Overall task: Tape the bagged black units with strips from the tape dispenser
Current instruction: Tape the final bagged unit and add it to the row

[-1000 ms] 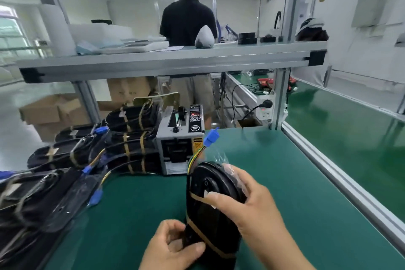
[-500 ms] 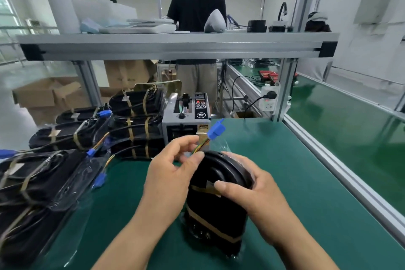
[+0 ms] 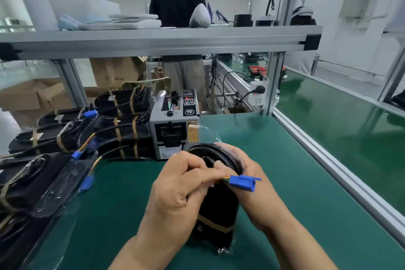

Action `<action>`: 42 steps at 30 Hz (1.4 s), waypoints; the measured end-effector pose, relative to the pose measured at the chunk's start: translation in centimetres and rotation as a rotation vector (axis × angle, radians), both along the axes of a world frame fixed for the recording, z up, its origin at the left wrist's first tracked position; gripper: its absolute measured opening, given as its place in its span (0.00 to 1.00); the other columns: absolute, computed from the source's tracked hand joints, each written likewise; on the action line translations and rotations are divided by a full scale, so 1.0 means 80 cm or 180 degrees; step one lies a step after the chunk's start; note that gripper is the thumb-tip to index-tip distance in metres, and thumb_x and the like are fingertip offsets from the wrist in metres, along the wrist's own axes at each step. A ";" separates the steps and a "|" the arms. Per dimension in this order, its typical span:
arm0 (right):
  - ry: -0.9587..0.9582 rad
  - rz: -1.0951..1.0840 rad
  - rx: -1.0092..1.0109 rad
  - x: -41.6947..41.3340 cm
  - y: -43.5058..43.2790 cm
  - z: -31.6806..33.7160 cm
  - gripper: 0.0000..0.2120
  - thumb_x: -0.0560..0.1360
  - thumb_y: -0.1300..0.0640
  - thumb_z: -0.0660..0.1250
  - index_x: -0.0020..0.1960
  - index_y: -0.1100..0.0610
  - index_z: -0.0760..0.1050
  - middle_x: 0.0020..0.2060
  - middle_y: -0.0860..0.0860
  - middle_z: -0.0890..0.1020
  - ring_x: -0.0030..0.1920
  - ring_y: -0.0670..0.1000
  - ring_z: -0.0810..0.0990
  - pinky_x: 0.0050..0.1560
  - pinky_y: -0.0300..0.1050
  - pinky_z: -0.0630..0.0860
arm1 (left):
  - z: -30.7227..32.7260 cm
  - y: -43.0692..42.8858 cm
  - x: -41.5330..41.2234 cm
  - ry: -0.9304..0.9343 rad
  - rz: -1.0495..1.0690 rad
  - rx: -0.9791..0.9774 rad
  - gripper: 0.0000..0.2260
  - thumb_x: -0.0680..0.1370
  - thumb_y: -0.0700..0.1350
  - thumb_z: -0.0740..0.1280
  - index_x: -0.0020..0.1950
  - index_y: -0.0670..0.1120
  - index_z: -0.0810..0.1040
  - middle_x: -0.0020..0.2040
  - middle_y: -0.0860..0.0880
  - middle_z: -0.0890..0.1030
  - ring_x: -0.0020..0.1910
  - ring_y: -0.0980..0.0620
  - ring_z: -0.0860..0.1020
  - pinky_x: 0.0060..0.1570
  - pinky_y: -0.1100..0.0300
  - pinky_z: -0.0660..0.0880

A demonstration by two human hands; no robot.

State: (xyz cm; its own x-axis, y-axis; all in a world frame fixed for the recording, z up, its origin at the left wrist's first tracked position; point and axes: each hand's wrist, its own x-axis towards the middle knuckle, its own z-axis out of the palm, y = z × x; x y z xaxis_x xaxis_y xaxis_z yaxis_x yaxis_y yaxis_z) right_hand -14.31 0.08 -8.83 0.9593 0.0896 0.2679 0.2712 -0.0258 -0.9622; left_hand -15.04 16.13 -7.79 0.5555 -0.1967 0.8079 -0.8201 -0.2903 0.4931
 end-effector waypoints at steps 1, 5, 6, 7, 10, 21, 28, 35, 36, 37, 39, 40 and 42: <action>-0.0037 -0.0036 -0.0074 -0.001 0.001 0.000 0.19 0.70 0.40 0.70 0.61 0.37 0.76 0.58 0.41 0.83 0.60 0.44 0.82 0.61 0.42 0.77 | 0.001 0.000 -0.001 -0.0026 0.0004 -0.0003 0.08 0.77 0.43 0.67 0.53 0.52 0.84 0.43 0.50 0.76 0.43 0.49 0.78 0.43 0.57 0.76; 0.0154 -0.0004 -0.0115 -0.002 0.003 0.004 0.19 0.74 0.33 0.56 0.59 0.34 0.78 0.56 0.38 0.83 0.58 0.39 0.80 0.58 0.41 0.74 | 0.001 0.000 -0.004 0.0018 0.0072 0.0011 0.05 0.76 0.40 0.70 0.50 0.46 0.84 0.45 0.53 0.77 0.44 0.51 0.79 0.45 0.61 0.74; 0.0232 -0.0030 -0.0046 -0.001 0.002 0.003 0.22 0.75 0.31 0.52 0.59 0.36 0.79 0.56 0.39 0.84 0.59 0.40 0.81 0.59 0.44 0.73 | 0.001 0.001 -0.004 0.0027 0.0108 0.0027 0.03 0.76 0.39 0.70 0.48 0.44 0.83 0.45 0.53 0.77 0.44 0.51 0.78 0.45 0.62 0.73; 0.0282 -0.0075 0.0037 -0.001 0.002 0.001 0.25 0.76 0.30 0.49 0.59 0.36 0.80 0.56 0.40 0.84 0.59 0.41 0.81 0.61 0.46 0.72 | 0.001 0.002 -0.004 0.0011 0.0127 0.0055 0.02 0.75 0.39 0.69 0.46 0.43 0.82 0.44 0.53 0.77 0.44 0.52 0.78 0.45 0.63 0.73; 0.0352 -0.0146 0.0382 0.000 0.004 -0.010 0.30 0.76 0.29 0.46 0.60 0.39 0.81 0.58 0.44 0.84 0.62 0.46 0.80 0.69 0.54 0.70 | 0.002 0.002 -0.004 -0.0135 0.0241 0.0174 0.04 0.73 0.33 0.70 0.42 0.41 0.82 0.43 0.52 0.77 0.44 0.53 0.78 0.45 0.63 0.73; 0.0293 0.0988 0.1276 -0.016 -0.008 0.001 0.44 0.66 0.29 0.71 0.70 0.59 0.73 0.66 0.59 0.79 0.68 0.58 0.77 0.66 0.48 0.74 | 0.009 -0.002 -0.013 -0.0437 0.0445 0.0509 0.04 0.73 0.35 0.71 0.43 0.39 0.86 0.40 0.48 0.78 0.39 0.50 0.79 0.41 0.63 0.75; 0.0471 0.0968 0.0107 -0.012 -0.019 0.015 0.39 0.66 0.61 0.76 0.73 0.48 0.64 0.63 0.47 0.82 0.64 0.48 0.80 0.60 0.38 0.76 | 0.013 0.000 -0.006 -0.0587 0.0509 0.0571 0.06 0.72 0.34 0.70 0.43 0.40 0.86 0.40 0.47 0.79 0.39 0.48 0.79 0.38 0.59 0.76; 0.0287 0.0524 0.0134 -0.011 -0.012 0.009 0.31 0.68 0.64 0.70 0.69 0.49 0.71 0.56 0.51 0.85 0.58 0.50 0.83 0.56 0.37 0.77 | 0.001 0.001 0.007 -0.0437 0.0431 0.0395 0.05 0.74 0.35 0.71 0.46 0.41 0.86 0.45 0.49 0.80 0.44 0.51 0.80 0.43 0.61 0.76; 0.0300 0.0465 0.0158 -0.009 -0.011 0.009 0.32 0.67 0.64 0.70 0.70 0.50 0.70 0.56 0.50 0.85 0.58 0.49 0.83 0.56 0.37 0.77 | 0.001 0.001 0.010 -0.0411 0.0433 0.0367 0.05 0.74 0.35 0.71 0.46 0.41 0.86 0.46 0.50 0.80 0.45 0.52 0.80 0.45 0.63 0.76; 0.0308 0.0399 0.0132 -0.006 -0.011 0.010 0.34 0.66 0.64 0.70 0.70 0.49 0.70 0.56 0.49 0.85 0.58 0.49 0.83 0.56 0.37 0.78 | 0.001 0.000 0.012 -0.0384 0.0428 0.0347 0.05 0.74 0.35 0.71 0.47 0.41 0.86 0.46 0.50 0.80 0.46 0.53 0.80 0.46 0.64 0.76; 0.0308 0.0212 -0.0019 -0.001 -0.010 0.014 0.35 0.64 0.62 0.71 0.69 0.47 0.70 0.54 0.46 0.86 0.57 0.47 0.84 0.56 0.37 0.78 | -0.002 0.001 0.017 -0.0260 0.0393 0.0275 0.05 0.74 0.35 0.71 0.47 0.42 0.85 0.48 0.51 0.80 0.48 0.54 0.80 0.48 0.64 0.75; 0.0301 0.0118 -0.0111 0.002 -0.009 0.016 0.35 0.63 0.61 0.72 0.69 0.45 0.70 0.53 0.44 0.86 0.56 0.45 0.84 0.55 0.37 0.78 | -0.004 0.002 0.020 -0.0148 0.0378 0.0210 0.05 0.75 0.37 0.71 0.48 0.42 0.85 0.49 0.52 0.80 0.49 0.54 0.80 0.49 0.65 0.75; 0.0253 -0.0072 -0.0353 0.005 -0.008 0.017 0.35 0.62 0.57 0.73 0.66 0.40 0.71 0.51 0.40 0.85 0.53 0.41 0.84 0.54 0.35 0.77 | -0.008 0.005 0.024 0.0140 0.0373 0.0038 0.04 0.76 0.41 0.71 0.49 0.45 0.84 0.50 0.55 0.80 0.51 0.53 0.80 0.51 0.66 0.74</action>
State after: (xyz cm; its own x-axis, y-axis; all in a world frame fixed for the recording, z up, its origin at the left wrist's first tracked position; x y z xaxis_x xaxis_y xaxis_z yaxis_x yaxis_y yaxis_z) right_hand -13.87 -0.59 -7.50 0.9792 0.0925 0.1808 0.1925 -0.1384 -0.9715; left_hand -13.10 16.55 -8.47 0.6102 -0.1379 0.7802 -0.7578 -0.3890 0.5239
